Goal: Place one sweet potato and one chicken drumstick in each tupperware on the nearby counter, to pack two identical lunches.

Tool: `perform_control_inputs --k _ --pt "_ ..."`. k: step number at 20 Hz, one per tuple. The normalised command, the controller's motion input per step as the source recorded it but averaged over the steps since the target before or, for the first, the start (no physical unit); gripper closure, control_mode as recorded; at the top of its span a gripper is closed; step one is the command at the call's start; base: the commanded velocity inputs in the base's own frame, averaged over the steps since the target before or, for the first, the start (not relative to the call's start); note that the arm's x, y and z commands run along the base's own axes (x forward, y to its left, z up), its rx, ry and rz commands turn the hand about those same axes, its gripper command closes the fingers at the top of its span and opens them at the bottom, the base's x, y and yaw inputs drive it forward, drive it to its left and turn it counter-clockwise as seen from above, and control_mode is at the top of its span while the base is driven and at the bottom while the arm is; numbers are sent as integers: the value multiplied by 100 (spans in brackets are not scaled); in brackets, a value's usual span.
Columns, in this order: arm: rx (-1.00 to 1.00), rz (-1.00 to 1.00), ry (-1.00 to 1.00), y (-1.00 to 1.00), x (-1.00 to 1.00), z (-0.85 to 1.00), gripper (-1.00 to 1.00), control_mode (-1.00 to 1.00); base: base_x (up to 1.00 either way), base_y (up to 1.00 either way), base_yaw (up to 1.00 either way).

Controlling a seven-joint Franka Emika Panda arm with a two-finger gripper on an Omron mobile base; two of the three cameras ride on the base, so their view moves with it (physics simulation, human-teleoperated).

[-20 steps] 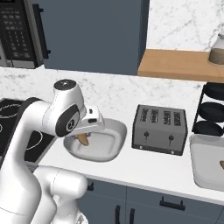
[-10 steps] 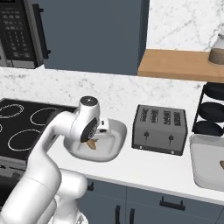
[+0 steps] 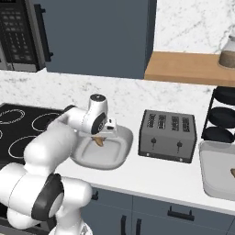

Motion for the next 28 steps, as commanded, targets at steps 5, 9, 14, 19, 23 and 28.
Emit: perform_control_inputs --k 5,9,14,19,23,28 --pt "0 0 4 -29 44 -71 100 -100 0 0 0" --pt "1 0 0 -32 0 -71 100 -100 0 0 0" --pt "1 0 0 -9 1 -47 100 -100 0 0 0" --pt "0 0 0 6 0 -5 100 -100 0 0 0" --pt "0 0 0 37 32 0 100 -100 0 0 0" --pt "0 0 0 17 33 0 -100 -100 0 0 0"
